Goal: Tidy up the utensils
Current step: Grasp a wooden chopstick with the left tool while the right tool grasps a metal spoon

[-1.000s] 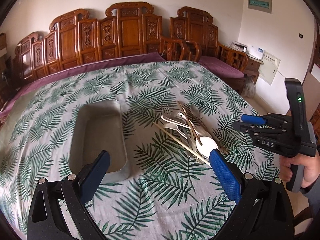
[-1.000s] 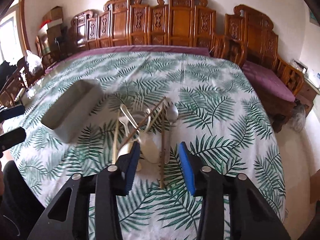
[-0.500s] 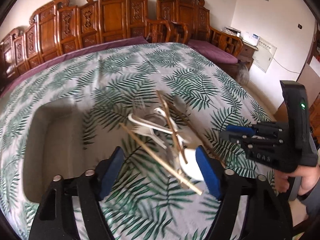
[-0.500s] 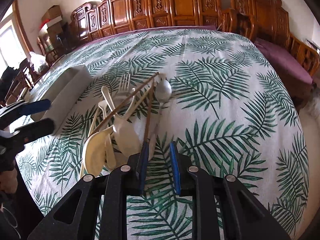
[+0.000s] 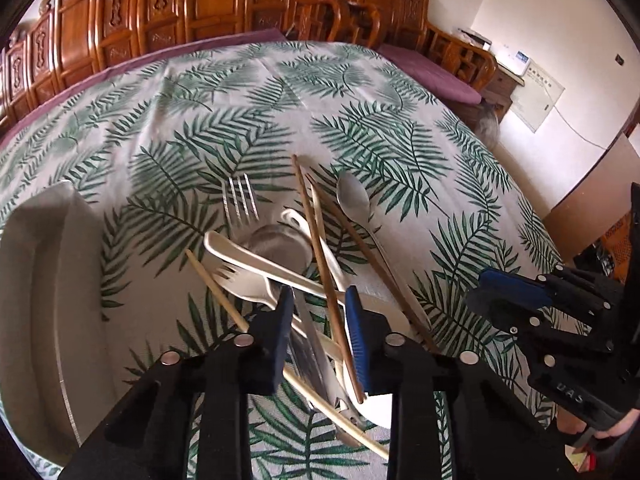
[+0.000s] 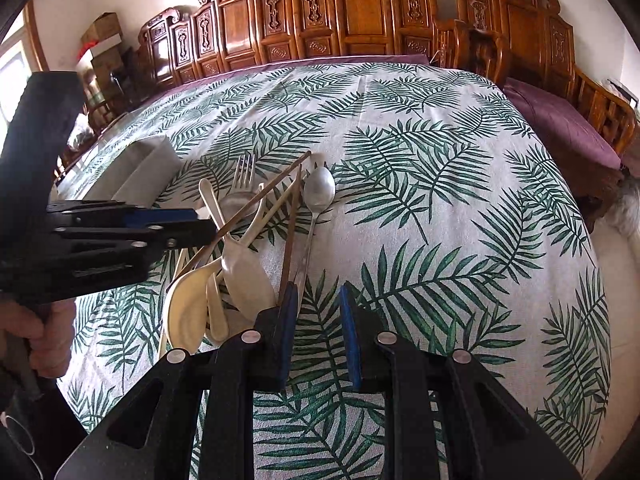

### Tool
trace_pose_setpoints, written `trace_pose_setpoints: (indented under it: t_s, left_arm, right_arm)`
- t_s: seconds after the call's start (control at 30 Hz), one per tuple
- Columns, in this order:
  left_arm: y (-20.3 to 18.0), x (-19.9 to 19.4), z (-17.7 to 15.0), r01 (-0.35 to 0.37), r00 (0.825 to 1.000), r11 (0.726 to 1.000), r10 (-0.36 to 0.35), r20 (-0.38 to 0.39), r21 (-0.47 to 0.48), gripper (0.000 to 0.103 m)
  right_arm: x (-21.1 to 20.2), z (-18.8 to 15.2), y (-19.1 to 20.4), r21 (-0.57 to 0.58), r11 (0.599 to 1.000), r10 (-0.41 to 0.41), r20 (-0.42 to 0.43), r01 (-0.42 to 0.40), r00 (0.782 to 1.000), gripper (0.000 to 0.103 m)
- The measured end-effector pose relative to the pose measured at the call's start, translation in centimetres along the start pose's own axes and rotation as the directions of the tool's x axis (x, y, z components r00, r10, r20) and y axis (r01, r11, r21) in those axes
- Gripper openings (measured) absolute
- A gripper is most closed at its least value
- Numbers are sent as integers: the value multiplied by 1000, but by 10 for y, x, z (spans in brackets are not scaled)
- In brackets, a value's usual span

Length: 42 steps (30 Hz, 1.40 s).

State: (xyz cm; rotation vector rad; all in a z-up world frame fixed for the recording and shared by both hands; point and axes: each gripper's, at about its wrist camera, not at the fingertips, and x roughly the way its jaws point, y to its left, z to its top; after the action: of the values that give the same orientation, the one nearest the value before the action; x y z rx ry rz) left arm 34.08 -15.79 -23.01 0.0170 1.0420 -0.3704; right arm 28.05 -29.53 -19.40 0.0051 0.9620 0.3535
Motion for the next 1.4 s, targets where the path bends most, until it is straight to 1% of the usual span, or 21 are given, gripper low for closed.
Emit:
trace_pose_setpoints:
  t_s: [0.2,0.27,0.33,0.37,0.43,0.5,0.57,0.63,0.73,0.83,0.93,1.0,1.07,1.13,1.27,1.4]
  left_arm:
    - [-5,9,2,-2,1000,1000,2,-27,-2,19]
    - [-6,9,2,-5,999,1000,5,-33,0,15]
    - [-8,8,2,-13,999,1000,13,-38,9,14]
    - [-9,8,1,-10,999,1000,11,-40,13,11]
    - [-10,7,1,-13,999,1000,14,-43,19,8]
    - [-10,10,1,-31,997,999,32,-64,19,7]
    - [-8,12,-2,-34,996,999,35,-81,12,7]
    - [-7,10,-3,-46,997,999,46,-69,15,5]
    - [-4,2,-4,-38,998,999,38,-40,8,4]
    - [-6,-12,-7,-40,999,999,40,2,22,4]
    - [-4,-28,-13,-39,999,999,39,37,8,4]
    - [-3,-40,-18,-41,997,999,41,64,5,4]
    - [-3,-51,-23,-41,995,999,41,87,3,4]
    - [-3,-64,-31,-39,993,999,38,111,1,4]
    - [-3,-80,-42,-37,990,999,37,139,4,4]
    - [-4,-94,-51,-41,986,999,38,165,13,4]
  right_arm:
    - [0,-1,1,-2,1000,-5,-2,5,1000,24]
    - [0,0,1,-4,1000,-4,-1,4,1000,24]
    - [-1,0,1,-2,1000,-3,1,3,1000,24]
    - [-1,1,1,-2,1000,-2,2,2,1000,24]
    - [-1,1,1,-2,1000,-1,2,1,1000,24]
    - [-1,1,2,-6,1000,0,1,0,1000,24]
    - [-1,1,3,-7,1000,-1,0,1,1000,24]
    - [-1,1,3,-8,1000,0,0,0,1000,24]
    - [0,0,5,-11,1000,3,-2,-3,1000,24]
    - [3,-1,6,-8,1000,11,-9,-11,1000,24]
    - [6,-4,7,-7,1000,24,-16,-24,1000,24]
    - [8,-5,9,-9,999,33,-20,-33,999,24]
    - [10,-6,11,-12,999,36,-25,-36,999,20]
    - [14,-7,12,-13,999,36,-32,-36,999,19]
    - [22,-4,10,-12,999,34,-38,-34,999,18]
    - [30,6,9,-9,1000,29,-27,-29,999,18]
